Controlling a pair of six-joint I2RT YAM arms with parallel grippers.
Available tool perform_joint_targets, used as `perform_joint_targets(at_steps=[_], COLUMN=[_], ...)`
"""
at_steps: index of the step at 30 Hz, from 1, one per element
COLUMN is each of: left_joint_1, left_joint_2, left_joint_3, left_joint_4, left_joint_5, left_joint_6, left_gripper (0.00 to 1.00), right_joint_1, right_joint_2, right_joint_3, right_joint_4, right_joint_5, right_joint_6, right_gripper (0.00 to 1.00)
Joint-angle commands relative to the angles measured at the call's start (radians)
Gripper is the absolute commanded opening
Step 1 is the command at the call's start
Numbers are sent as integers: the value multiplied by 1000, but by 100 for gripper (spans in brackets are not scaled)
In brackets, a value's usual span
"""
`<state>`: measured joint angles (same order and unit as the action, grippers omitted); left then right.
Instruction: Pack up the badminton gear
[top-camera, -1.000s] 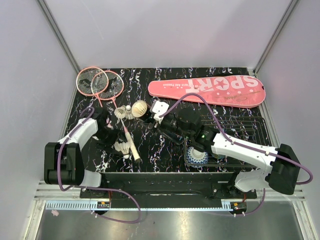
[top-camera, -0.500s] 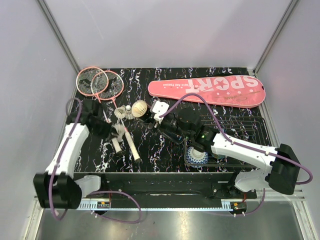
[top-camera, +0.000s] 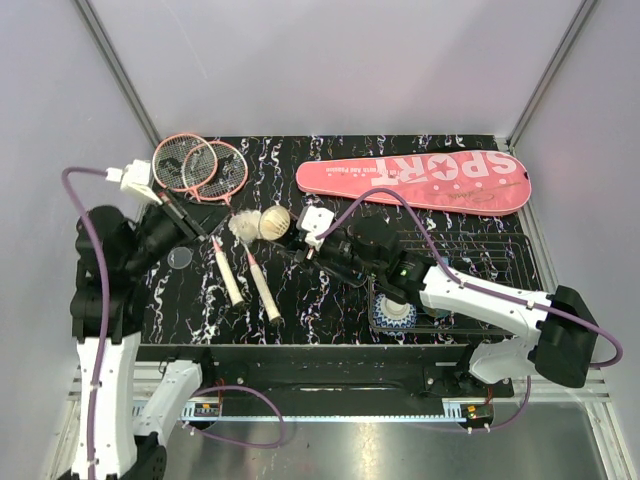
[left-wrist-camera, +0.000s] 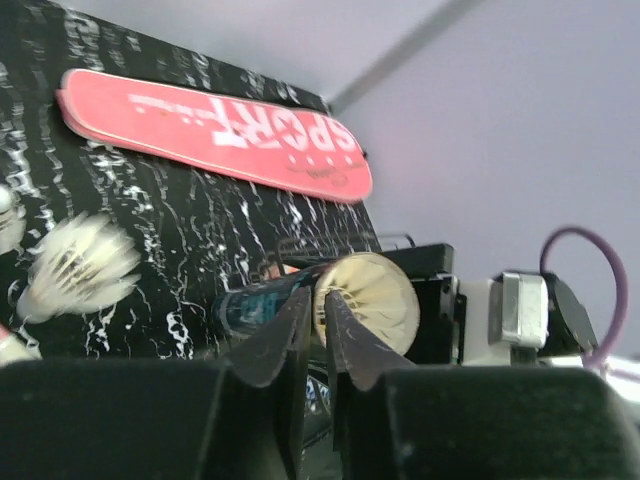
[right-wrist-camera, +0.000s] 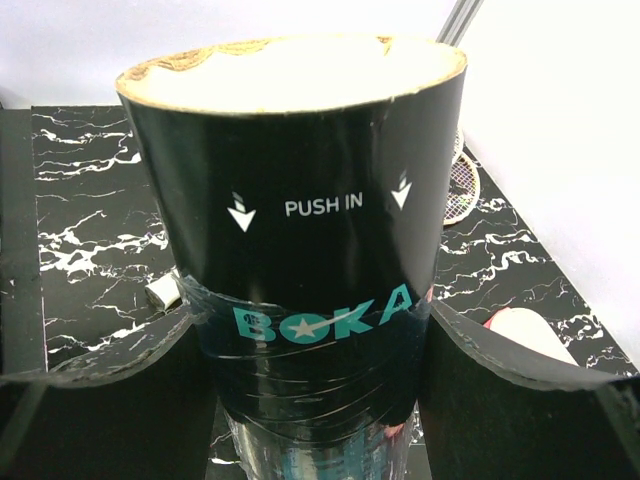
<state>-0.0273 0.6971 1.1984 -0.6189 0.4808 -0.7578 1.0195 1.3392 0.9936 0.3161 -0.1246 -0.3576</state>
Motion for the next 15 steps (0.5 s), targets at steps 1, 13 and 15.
perform_joint_targets(at_steps=[1,13,15], left_joint_1=[1,-3,-13], left_joint_2=[116,205,240], left_joint_3=[102,-46,-118], left_joint_4=[1,-207,-98], left_joint_5=[358,-133,-116], left_joint_6=[249,186,176], left_gripper=[11,58,66], right_joint_1=[5,5,7], right_joint_2=[2,-35,-72], right_joint_3=[28,7,-30], right_joint_4=[52,75,150], right_joint_5=[9,92,102], right_joint_6=[-30,-21,-15], right_gripper=[41,39,39])
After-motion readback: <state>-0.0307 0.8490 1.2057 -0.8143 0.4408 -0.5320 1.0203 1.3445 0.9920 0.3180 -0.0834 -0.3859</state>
